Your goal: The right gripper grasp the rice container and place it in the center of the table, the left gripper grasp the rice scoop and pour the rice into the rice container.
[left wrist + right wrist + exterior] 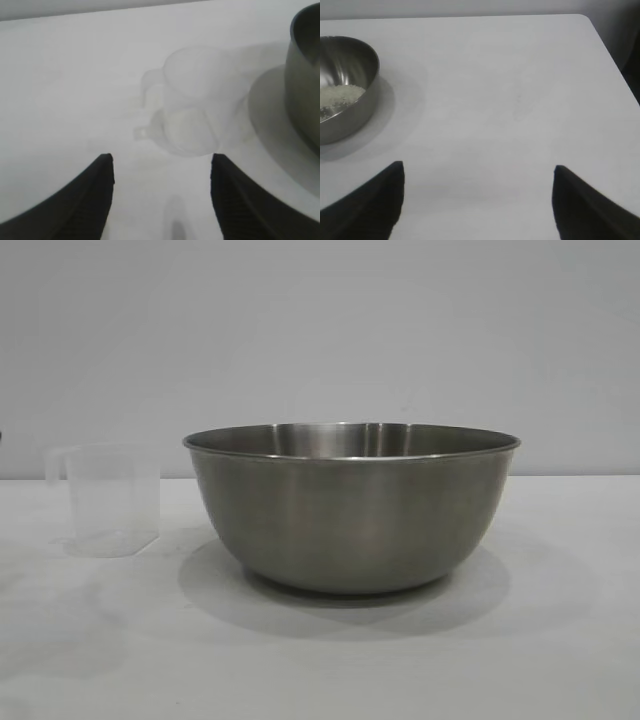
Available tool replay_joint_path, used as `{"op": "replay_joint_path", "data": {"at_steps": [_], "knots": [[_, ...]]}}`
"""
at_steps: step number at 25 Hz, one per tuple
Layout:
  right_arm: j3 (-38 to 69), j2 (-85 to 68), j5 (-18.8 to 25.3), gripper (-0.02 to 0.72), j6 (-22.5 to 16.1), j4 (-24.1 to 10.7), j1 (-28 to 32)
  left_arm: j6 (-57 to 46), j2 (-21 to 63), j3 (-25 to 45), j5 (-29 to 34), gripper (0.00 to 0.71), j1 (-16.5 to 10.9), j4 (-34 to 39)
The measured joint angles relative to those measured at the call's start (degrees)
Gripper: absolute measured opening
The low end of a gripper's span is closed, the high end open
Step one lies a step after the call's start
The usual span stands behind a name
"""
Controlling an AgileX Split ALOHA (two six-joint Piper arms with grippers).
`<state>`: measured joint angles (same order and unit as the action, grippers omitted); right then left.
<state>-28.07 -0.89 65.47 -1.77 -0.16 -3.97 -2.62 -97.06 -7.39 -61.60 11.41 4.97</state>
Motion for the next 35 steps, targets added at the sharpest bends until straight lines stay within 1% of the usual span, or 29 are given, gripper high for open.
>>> {"op": "replay_joint_path", "data": {"at_steps": [3,7,8,12,14,18,19,21,23,27,30,33,35], "knots": [[0.0,0.0,0.0,0.547,0.0,0.0,0.0,1.59,0.0,-0.89,5.5,0.374,0.0,-1.97],[0.0,0.0,0.0,0.547,0.0,0.0,0.0,1.62,0.0,-5.62,16.21,0.374,0.0,-2.42],[0.0,0.0,0.0,0.547,0.0,0.0,0.0,1.26,0.0,-6.86,20.21,0.374,0.0,-2.18],[0.0,0.0,0.0,0.547,0.0,0.0,0.0,-4.95,3.58,-10.3,33.04,0.374,0.0,2.56],[0.0,0.0,0.0,0.547,0.0,0.0,0.0,-8.45,7.21,-11.98,37.77,0.374,0.0,5.28],[0.0,0.0,0.0,0.547,0.0,0.0,0.0,-15.95,15.08,-16.51,51.44,0.374,0.0,12.59],[0.0,0.0,0.0,0.547,0.0,0.0,0.0,-16.91,17.23,-17.65,55.01,0.374,0.0,13.6],[0.0,0.0,0.0,0.547,0.0,0.0,0.0,-17.68,21.25,-19.52,60.04,0.374,0.0,14.74],[0.0,0.0,0.0,0.547,0.0,0.0,0.0,-18.07,24.64,-20.99,64.37,0.374,0.0,15.28],[0.0,0.0,0.0,0.547,0.0,0.0,0.0,-18.2,31.3,-22.26,69.11,0.374,0.0,15.37],[0.0,0.0,0.0,0.547,0.0,0.0,0.0,-17.92,36.38,-23.03,74.98,0.374,0.25,15.04],[0.0,0.0,0.0,0.547,0.0,0.0,0.0,-14.66,42.04,-23.53,80.65,0.374,2.66,12.68],[0.0,0.0,0.0,0.547,0.0,0.0,0.0,-12.25,46.21,-23.66,82.75,0.374,4.71,10.83]]}}
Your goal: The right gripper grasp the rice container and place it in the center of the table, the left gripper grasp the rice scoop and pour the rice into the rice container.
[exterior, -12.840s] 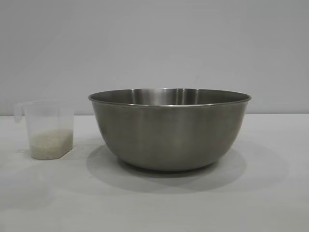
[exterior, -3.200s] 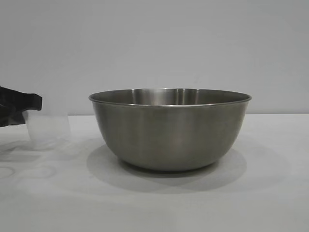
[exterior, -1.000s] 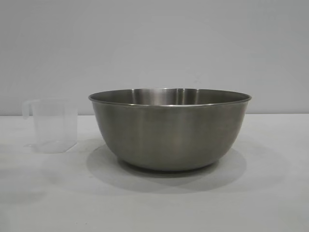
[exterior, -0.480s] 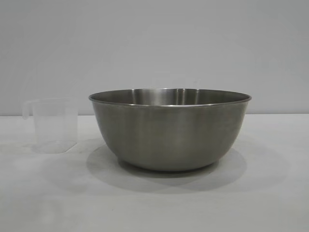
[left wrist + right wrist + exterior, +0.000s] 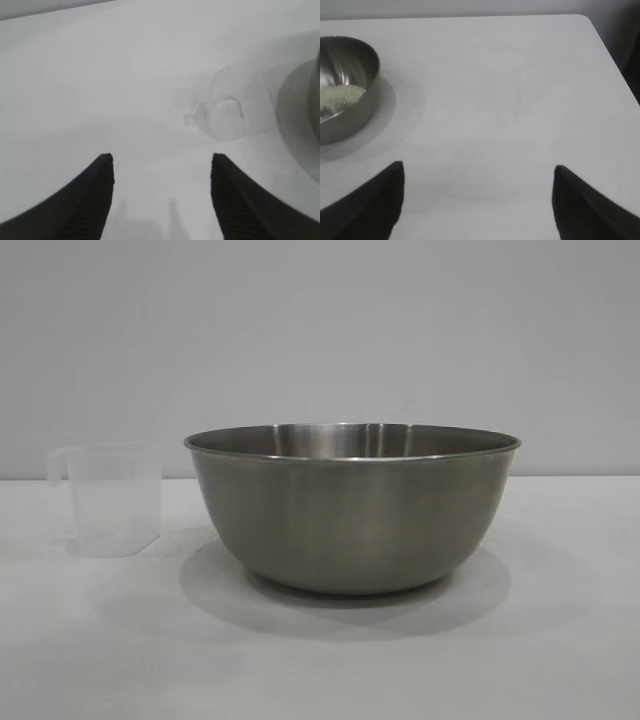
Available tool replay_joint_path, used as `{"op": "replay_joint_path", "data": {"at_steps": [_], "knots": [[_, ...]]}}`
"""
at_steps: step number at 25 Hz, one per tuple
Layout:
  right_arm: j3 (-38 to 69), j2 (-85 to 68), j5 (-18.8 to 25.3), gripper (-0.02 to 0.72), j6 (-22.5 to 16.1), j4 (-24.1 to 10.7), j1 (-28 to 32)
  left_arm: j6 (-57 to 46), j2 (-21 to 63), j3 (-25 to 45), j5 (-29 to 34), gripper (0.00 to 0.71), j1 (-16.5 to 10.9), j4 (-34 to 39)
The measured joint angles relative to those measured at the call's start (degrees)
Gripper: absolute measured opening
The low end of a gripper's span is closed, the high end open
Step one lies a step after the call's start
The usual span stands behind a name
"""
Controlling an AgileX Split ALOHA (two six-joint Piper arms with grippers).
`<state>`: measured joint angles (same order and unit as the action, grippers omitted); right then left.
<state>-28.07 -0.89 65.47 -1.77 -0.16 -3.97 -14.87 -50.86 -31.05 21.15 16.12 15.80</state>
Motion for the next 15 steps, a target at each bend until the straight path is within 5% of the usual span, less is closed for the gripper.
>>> {"op": "replay_joint_path", "data": {"at_steps": [7,10,15], "knots": [[0.0,0.0,0.0,0.547,0.0,0.0,0.0,3.66,16.05,0.0,13.25,0.374,6.2,-6.38],[0.0,0.0,0.0,0.547,0.0,0.0,0.0,6.26,22.12,0.0,20.86,0.474,6.78,-8.96],[0.0,0.0,0.0,0.547,0.0,0.0,0.0,7.87,32.08,-0.73,31.22,0.47,6.78,-11.63]]}}
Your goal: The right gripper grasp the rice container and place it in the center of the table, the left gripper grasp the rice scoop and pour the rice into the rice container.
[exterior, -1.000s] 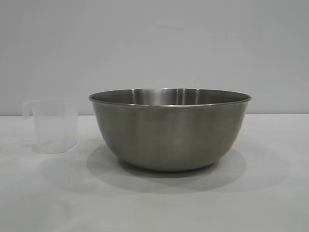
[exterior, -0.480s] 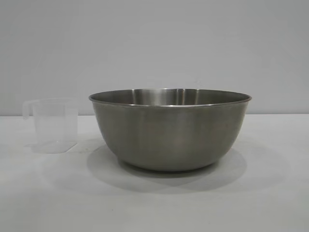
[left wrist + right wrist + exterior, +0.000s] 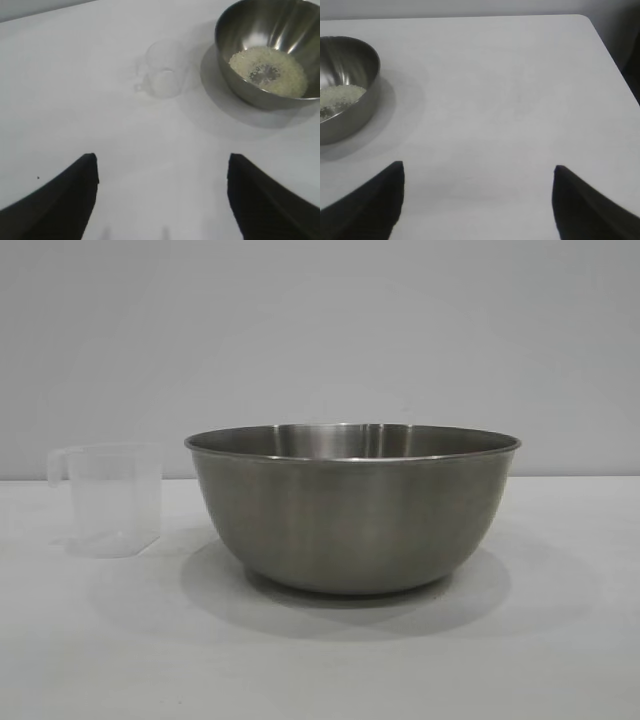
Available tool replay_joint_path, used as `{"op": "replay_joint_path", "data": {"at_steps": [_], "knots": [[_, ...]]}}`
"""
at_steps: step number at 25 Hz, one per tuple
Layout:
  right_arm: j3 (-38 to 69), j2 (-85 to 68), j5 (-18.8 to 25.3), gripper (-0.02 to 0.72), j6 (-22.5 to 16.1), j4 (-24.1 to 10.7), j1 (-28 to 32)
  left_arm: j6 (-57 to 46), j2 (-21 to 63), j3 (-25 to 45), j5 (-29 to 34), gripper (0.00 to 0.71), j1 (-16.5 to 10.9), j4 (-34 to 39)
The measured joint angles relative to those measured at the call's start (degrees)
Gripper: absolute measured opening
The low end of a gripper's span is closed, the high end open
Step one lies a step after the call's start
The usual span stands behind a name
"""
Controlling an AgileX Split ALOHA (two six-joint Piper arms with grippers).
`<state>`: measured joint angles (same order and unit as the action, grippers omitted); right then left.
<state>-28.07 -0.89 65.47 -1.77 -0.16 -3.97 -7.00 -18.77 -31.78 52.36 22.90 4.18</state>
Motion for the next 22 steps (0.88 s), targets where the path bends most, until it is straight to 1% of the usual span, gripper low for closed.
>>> {"op": "replay_joint_path", "data": {"at_steps": [3,4,5,8,10,15,19,22], "knots": [[0.0,0.0,0.0,0.547,0.0,0.0,0.0,0.22,5.81,-0.83,5.37,0.47,0.0,-0.1],[0.0,0.0,0.0,0.547,0.0,0.0,0.0,0.33,7.62,-0.97,7.57,0.51,0.0,-0.1],[0.0,0.0,0.0,0.547,0.0,0.0,0.0,0.93,9.23,-0.97,10.33,0.495,0.0,-0.1],[0.0,0.0,0.0,0.547,0.0,0.0,0.0,1.89,12.83,-0.97,16.87,0.495,0.0,0.04],[0.0,0.0,0.0,0.547,0.0,0.0,0.0,2.89,14.75,-0.97,19.5,0.495,0.0,0.23],[0.0,0.0,0.0,0.547,0.0,0.0,0.0,4.8,18.26,-0.71,20.47,0.495,0.0,0.28],[0.0,0.0,0.0,0.547,0.0,0.0,0.0,5.88,19.46,1.41,18.14,0.495,0.0,0.26],[0.0,0.0,0.0,0.547,0.0,0.0,0.0,6.05,19.46,2.32,14.38,0.495,0.0,-0.36]]}}
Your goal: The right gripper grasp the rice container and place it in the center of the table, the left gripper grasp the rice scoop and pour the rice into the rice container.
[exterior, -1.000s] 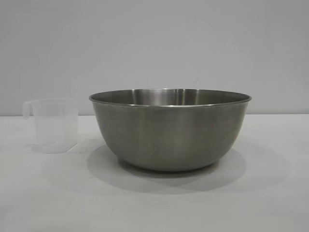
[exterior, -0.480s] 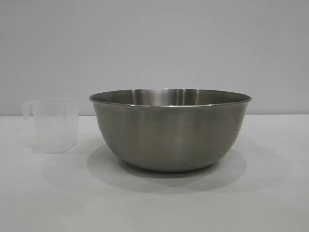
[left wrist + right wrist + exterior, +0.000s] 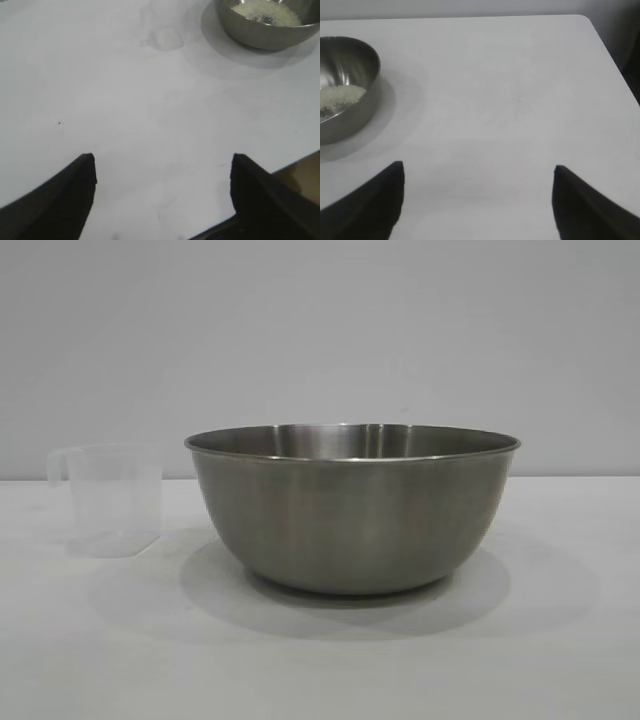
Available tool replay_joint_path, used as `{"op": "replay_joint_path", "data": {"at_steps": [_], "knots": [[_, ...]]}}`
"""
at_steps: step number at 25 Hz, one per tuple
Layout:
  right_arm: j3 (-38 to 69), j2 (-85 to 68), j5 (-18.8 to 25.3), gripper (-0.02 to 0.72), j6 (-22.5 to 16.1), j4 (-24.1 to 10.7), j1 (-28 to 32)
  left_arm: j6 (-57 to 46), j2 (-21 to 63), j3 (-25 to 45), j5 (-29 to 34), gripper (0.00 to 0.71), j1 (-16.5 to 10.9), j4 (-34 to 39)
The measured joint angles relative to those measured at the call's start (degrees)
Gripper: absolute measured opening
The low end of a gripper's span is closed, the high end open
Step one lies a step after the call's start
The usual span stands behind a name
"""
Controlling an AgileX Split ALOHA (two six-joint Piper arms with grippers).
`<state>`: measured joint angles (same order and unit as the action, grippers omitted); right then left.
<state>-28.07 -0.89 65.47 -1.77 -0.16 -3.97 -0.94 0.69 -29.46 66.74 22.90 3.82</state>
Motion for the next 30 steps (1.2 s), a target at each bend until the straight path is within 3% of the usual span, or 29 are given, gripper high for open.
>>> {"op": "replay_joint_path", "data": {"at_steps": [21,23,25,30], "knots": [[0.0,0.0,0.0,0.547,0.1,0.0,0.0,0.58,0.0,1.7,-2.48,0.495,0.0,-1.26],[0.0,0.0,0.0,0.547,0.1,0.0,0.0,0.58,0.13,1.7,-2.48,0.495,-1.97,-1.26],[0.0,0.0,0.0,0.547,0.1,0.0,0.0,0.58,0.26,1.7,-2.48,0.495,-5.72,-1.26],[0.0,0.0,0.0,0.547,0.1,0.0,0.0,0.58,0.26,1.7,-2.48,0.495,-16.88,-1.26]]}}
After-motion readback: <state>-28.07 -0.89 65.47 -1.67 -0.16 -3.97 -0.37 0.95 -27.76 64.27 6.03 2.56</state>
